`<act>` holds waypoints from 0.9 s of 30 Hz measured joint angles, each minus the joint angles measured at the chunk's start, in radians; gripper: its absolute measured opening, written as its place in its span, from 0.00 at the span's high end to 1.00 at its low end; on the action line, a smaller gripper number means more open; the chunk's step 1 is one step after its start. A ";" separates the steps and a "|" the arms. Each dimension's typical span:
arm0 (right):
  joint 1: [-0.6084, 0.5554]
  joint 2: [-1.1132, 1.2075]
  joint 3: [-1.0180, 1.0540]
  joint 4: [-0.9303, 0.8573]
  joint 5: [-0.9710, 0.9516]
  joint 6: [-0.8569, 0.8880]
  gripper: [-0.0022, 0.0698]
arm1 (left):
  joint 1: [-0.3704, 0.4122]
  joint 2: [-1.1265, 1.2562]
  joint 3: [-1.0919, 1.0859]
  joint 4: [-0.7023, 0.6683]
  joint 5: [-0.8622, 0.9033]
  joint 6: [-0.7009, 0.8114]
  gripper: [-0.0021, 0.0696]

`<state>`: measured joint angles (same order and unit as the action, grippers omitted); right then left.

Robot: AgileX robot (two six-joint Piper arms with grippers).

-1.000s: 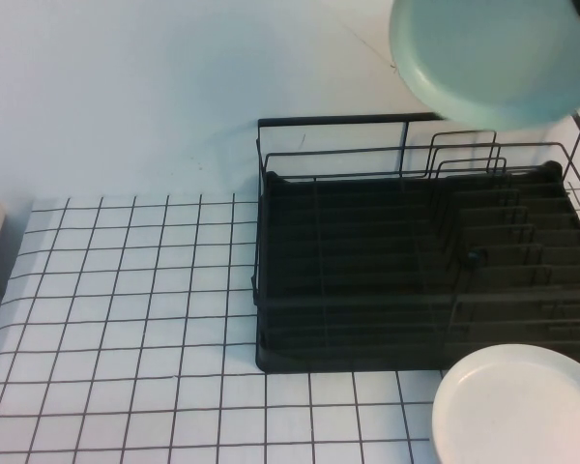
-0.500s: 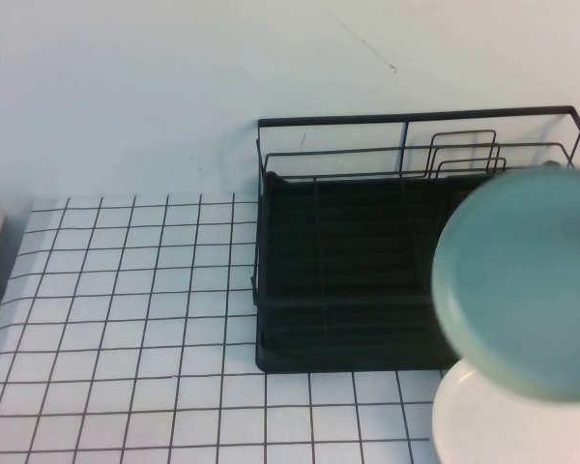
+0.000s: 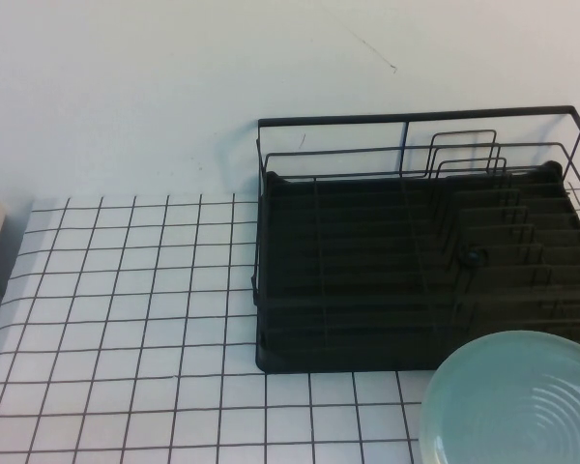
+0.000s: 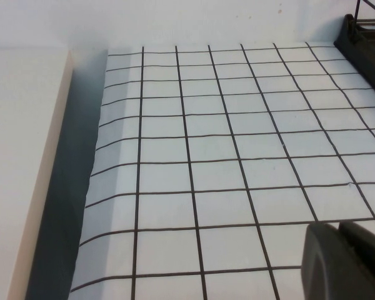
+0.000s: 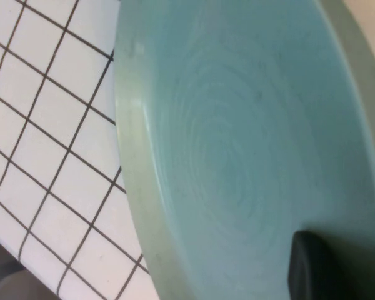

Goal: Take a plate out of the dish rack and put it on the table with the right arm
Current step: Place the plate from the table

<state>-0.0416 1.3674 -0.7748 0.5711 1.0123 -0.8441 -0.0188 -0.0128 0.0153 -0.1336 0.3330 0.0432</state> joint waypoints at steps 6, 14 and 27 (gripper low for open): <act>0.000 -0.003 0.008 0.002 -0.022 0.000 0.82 | 0.000 0.000 0.000 0.000 0.000 0.002 0.98; 0.000 -0.004 0.002 0.029 -0.033 0.002 0.82 | 0.000 0.000 0.000 0.000 0.000 0.002 0.98; -0.064 -0.022 -0.059 0.014 -0.019 0.031 0.82 | 0.000 0.000 0.000 0.000 0.000 0.002 0.98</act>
<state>-0.1054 1.3454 -0.8337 0.5850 0.9931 -0.8131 -0.0188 -0.0128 0.0153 -0.1336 0.3330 0.0457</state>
